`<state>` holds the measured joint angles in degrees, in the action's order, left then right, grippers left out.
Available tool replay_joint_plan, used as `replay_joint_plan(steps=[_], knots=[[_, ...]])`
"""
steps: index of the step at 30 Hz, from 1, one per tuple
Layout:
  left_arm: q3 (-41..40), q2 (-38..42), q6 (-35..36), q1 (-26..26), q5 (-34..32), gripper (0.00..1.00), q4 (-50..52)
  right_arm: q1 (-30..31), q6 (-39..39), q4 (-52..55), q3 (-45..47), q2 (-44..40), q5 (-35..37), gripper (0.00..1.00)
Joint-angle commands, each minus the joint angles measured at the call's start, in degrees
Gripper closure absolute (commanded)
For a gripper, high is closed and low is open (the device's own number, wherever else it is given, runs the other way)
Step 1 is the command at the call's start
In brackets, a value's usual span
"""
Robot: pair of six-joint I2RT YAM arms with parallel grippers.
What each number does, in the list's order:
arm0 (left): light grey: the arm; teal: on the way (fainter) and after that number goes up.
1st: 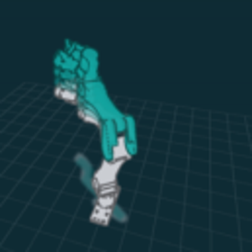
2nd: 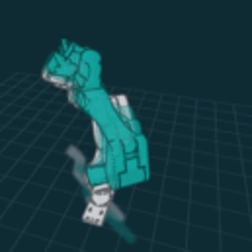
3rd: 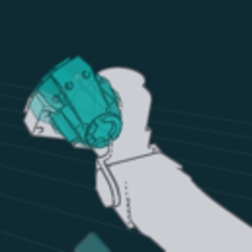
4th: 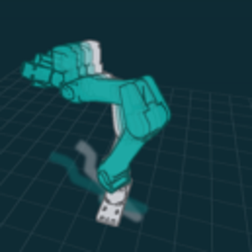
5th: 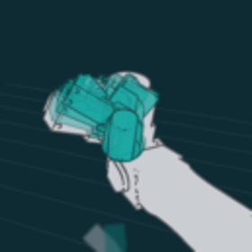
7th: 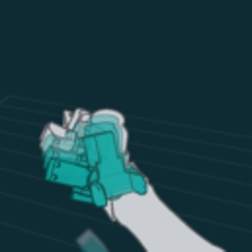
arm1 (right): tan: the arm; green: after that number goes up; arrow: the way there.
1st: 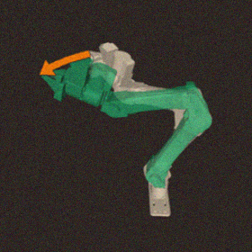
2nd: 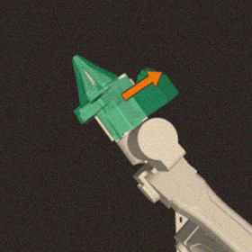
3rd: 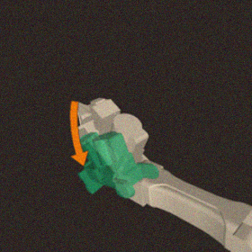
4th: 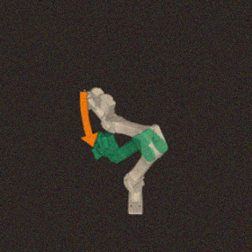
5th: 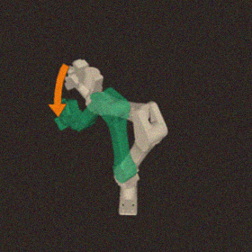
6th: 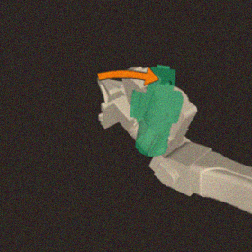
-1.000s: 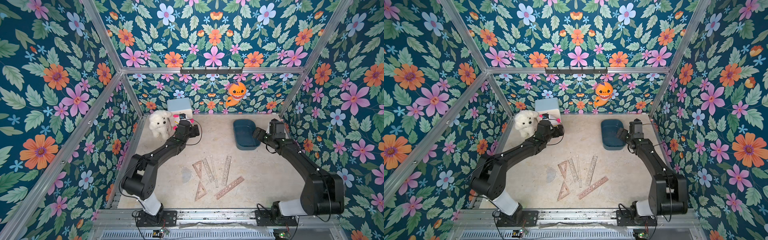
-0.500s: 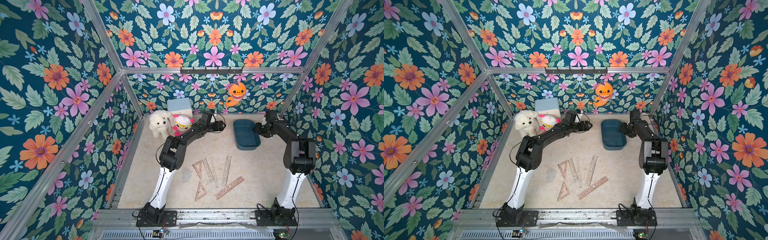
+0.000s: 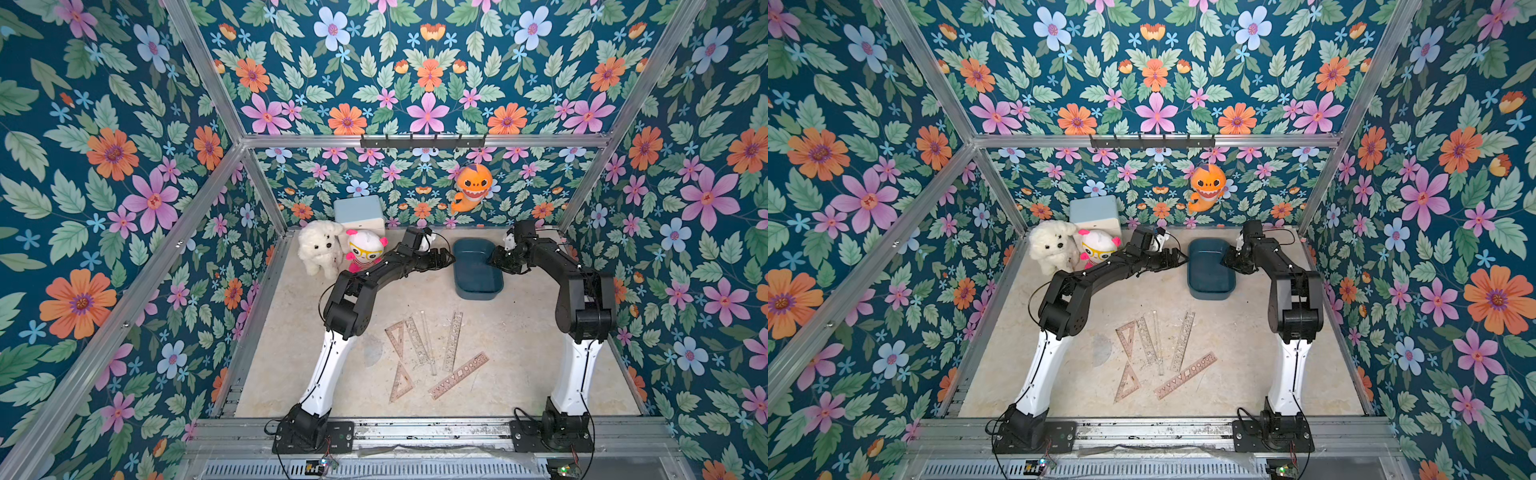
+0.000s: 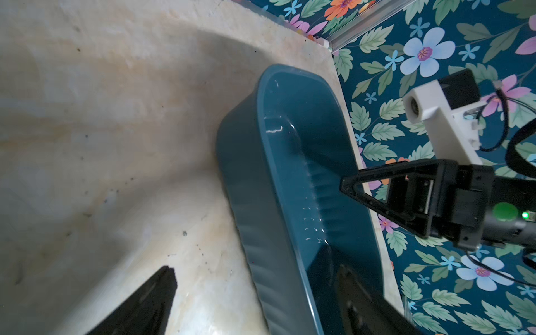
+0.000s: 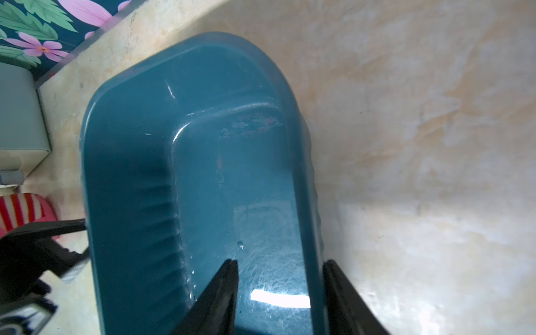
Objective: Put the scattered rulers into the storage box
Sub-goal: Move the storage box to the center of the board.
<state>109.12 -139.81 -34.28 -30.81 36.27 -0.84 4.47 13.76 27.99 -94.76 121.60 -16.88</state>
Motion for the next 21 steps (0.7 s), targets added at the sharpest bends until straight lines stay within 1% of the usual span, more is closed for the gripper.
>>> replay_joint_plan(steps=[1, 4, 9, 21], knots=[[-1.6, 1.2, -1.4, 0.7, 1.2, 0.09, -3.3, 1.6, 1.9, -1.6, -0.1, -0.2, -1.7, 0.51], [-3.0, 1.6, -2.0, 1.1, 0.8, 0.09, -4.1, 2.5, 3.3, -2.4, -0.4, 0.1, -2.6, 0.51], [-7.2, 2.2, -7.2, 2.1, 2.2, 0.1, -10.2, 4.6, 3.4, -1.5, -2.6, 1.4, -2.2, 0.51], [-9.0, 4.2, -4.3, 2.1, -1.3, 0.11, -7.6, 7.0, 4.2, -1.8, -5.3, 3.2, -3.0, 0.51]])
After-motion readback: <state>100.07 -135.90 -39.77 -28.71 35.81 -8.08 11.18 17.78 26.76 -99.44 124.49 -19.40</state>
